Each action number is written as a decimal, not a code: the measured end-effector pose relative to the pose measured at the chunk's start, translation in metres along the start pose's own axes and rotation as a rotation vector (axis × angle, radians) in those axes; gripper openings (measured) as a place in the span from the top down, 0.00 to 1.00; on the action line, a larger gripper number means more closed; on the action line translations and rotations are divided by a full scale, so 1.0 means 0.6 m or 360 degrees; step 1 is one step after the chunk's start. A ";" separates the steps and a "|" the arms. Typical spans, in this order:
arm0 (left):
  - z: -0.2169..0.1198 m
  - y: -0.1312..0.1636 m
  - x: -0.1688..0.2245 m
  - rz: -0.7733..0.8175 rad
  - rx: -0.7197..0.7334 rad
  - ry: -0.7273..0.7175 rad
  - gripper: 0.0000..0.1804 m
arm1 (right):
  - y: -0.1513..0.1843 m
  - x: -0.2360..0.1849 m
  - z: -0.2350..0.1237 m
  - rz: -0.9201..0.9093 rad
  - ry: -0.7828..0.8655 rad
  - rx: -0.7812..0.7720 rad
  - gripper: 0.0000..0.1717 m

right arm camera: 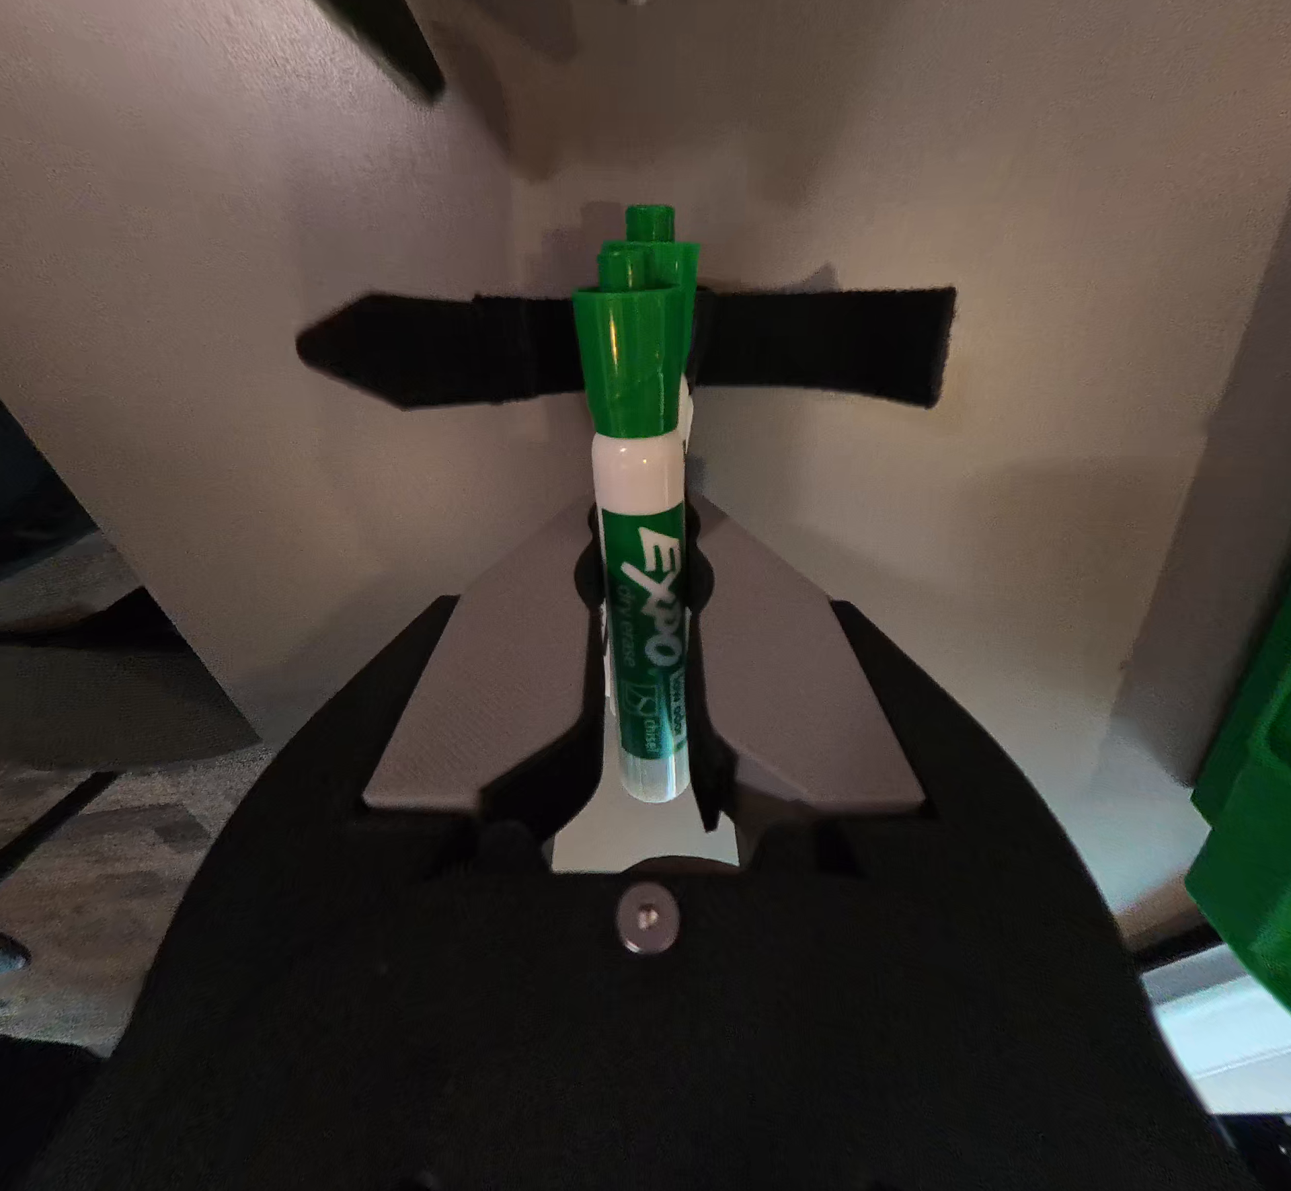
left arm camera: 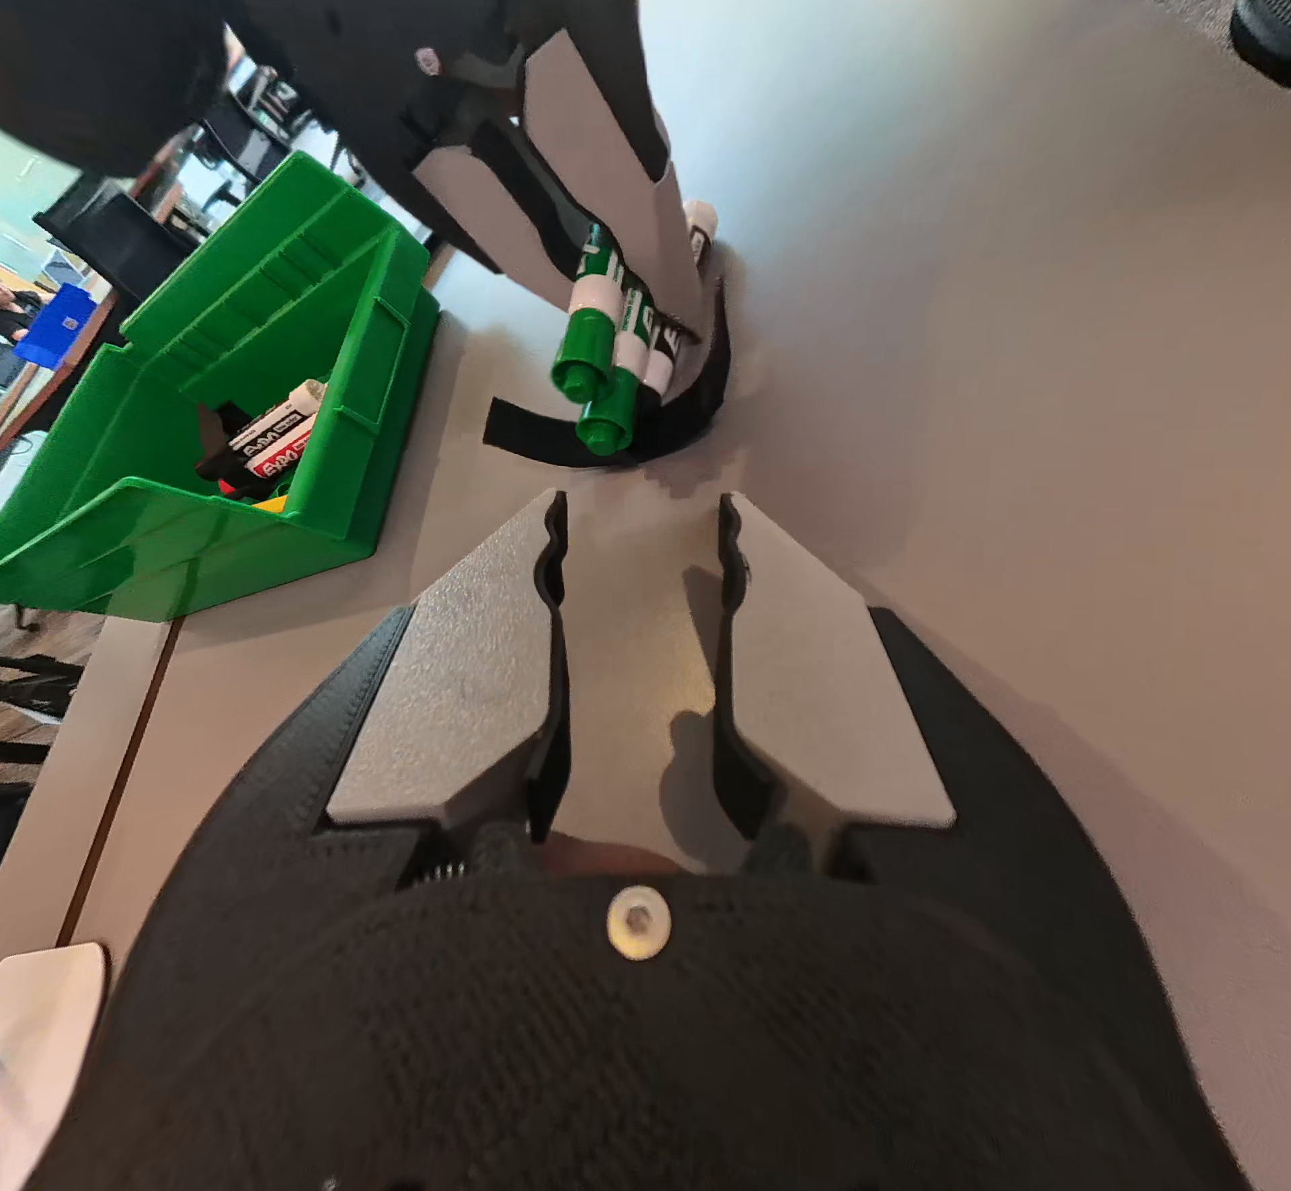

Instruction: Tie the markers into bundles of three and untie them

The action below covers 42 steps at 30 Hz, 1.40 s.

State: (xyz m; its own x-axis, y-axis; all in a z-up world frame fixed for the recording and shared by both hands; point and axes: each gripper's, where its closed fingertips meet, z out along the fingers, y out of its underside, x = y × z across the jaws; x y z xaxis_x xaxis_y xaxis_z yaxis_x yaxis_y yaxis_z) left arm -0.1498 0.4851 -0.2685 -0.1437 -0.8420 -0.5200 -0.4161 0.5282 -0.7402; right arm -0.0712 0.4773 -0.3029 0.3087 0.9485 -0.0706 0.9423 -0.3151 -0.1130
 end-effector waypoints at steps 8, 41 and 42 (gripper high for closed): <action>0.023 0.014 0.001 -0.0095 -0.0149 0.0060 0.67 | -0.015 0.008 0.005 -0.0047 0.0024 -0.0158 0.91; 0.101 0.024 -0.129 -0.1292 0.0017 0.0554 0.82 | -0.018 0.009 0.008 -0.0037 0.0031 -0.0182 0.92; 0.103 0.023 -0.126 -0.1278 0.0008 0.0557 0.84 | -0.018 0.009 0.008 -0.0038 0.0031 -0.0180 0.92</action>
State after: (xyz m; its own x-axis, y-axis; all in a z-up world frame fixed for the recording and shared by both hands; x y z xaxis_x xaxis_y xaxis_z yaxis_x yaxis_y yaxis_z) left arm -0.0893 0.5627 -0.2656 -0.0768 -0.9445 0.3194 -0.5058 -0.2391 -0.8288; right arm -0.0805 0.4857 -0.3066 0.2875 0.9565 -0.0501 0.9577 -0.2879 -0.0021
